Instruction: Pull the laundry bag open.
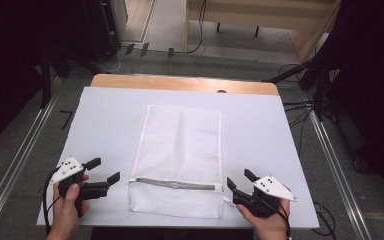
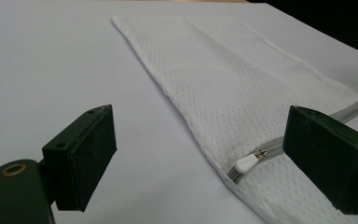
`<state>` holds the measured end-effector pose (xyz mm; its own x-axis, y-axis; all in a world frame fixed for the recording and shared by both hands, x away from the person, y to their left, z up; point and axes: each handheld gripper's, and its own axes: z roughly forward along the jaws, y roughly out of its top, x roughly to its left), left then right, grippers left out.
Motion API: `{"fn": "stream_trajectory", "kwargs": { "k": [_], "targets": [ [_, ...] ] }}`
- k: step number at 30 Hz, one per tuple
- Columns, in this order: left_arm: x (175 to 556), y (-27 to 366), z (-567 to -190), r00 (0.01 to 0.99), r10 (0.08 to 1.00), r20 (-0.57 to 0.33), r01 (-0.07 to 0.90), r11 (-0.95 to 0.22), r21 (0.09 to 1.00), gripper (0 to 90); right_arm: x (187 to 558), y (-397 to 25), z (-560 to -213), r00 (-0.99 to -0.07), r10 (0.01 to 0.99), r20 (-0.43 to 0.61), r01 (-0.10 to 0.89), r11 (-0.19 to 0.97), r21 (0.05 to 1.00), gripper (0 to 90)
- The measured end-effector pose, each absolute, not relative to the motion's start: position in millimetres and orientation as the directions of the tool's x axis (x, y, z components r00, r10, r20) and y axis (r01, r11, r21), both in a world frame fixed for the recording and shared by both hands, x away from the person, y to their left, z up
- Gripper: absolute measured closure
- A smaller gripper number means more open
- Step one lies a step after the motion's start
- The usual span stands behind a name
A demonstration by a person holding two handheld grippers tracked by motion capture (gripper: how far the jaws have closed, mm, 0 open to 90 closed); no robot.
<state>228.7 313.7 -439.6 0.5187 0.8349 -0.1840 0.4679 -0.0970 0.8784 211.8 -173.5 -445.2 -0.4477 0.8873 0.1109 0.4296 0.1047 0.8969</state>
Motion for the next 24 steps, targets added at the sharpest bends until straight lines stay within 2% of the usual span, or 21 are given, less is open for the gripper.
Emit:
{"fn": "stream_trajectory", "kwargs": {
  "k": [7, 13, 18, 24],
  "targets": [
    [227.3, 325.8, -440.2, 0.500, 0.855, -0.141, 0.460, -0.125, 0.879, 9.8, 214.2, -200.5, -448.1, -0.413, 0.902, 0.126, 0.436, 0.074, 0.897, 32.6],
    [224.6, 340.5, -439.1, 0.473, 0.868, -0.149, 0.457, -0.097, 0.884, 9.8, 217.4, -224.3, -449.9, -0.356, 0.924, 0.139, 0.448, 0.038, 0.893, 30.9],
    [220.9, 350.7, -438.9, 0.475, 0.866, -0.159, 0.453, -0.085, 0.888, 9.8, 220.2, -244.3, -451.3, -0.316, 0.942, 0.115, 0.460, 0.046, 0.887, 25.8],
    [217.2, 364.4, -439.4, 0.458, 0.874, -0.161, 0.450, -0.071, 0.890, 9.8, 221.1, -263.4, -453.4, -0.283, 0.953, 0.110, 0.460, 0.034, 0.887, 25.5]
  ]
}}
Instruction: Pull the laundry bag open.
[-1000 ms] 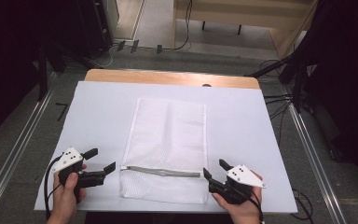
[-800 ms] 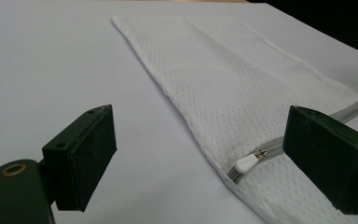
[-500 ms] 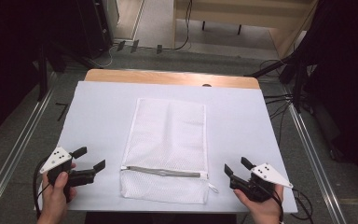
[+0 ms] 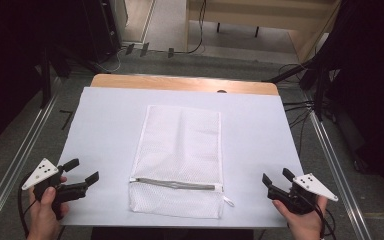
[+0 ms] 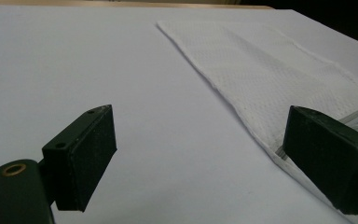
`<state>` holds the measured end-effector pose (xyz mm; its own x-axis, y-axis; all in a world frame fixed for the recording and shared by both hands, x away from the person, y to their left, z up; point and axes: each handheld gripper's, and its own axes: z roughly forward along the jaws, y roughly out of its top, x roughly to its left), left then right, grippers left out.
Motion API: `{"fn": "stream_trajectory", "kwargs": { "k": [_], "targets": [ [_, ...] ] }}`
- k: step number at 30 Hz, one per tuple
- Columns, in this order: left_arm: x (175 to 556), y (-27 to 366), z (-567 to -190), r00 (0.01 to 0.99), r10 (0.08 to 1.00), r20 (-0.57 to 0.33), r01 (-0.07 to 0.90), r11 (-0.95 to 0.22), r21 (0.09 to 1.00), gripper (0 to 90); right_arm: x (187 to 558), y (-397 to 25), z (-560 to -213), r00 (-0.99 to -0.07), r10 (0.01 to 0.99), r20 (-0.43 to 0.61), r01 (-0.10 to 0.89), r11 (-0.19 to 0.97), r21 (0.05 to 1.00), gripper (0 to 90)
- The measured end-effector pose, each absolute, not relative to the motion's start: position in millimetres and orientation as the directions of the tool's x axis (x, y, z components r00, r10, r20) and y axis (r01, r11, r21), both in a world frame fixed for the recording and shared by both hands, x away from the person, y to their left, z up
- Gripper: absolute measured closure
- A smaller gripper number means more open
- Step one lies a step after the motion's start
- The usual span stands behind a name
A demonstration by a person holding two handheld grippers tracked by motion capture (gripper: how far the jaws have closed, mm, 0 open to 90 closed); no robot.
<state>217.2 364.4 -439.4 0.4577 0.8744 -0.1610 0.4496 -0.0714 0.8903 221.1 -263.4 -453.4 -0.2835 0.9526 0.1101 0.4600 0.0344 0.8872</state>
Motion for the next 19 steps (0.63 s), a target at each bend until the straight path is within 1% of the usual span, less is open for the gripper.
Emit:
{"fn": "stream_trajectory", "kwargs": {
  "k": [3, 5, 8, 11, 19],
  "targets": [
    [218.1, 371.6, -440.0, 0.447, 0.877, -0.175, 0.446, -0.050, 0.894, 9.8, 222.4, -274.6, -456.1, -0.269, 0.953, 0.136, 0.468, 0.006, 0.884, 24.3],
    [219.1, 375.4, -440.7, 0.443, 0.878, -0.184, 0.447, -0.039, 0.894, 9.8, 224.1, -282.0, -459.3, -0.261, 0.956, 0.132, 0.470, 0.006, 0.883, 23.1],
    [219.5, 378.2, -441.2, 0.436, 0.881, -0.184, 0.445, -0.033, 0.895, 9.6, 226.2, -294.7, -464.1, -0.237, 0.959, 0.156, 0.484, -0.022, 0.875, 20.0],
    [219.6, 379.4, -441.0, 0.433, 0.881, -0.191, 0.448, -0.027, 0.894, 9.4, 226.8, -302.3, -466.2, -0.238, 0.952, 0.190, 0.494, -0.050, 0.868, 16.2],
    [221.0, 376.1, -442.6, 0.436, 0.880, -0.189, 0.456, -0.035, 0.889, 8.3, 227.1, -303.1, -467.7, -0.222, 0.960, 0.170, 0.488, -0.041, 0.872, 15.9]
  ]
}}
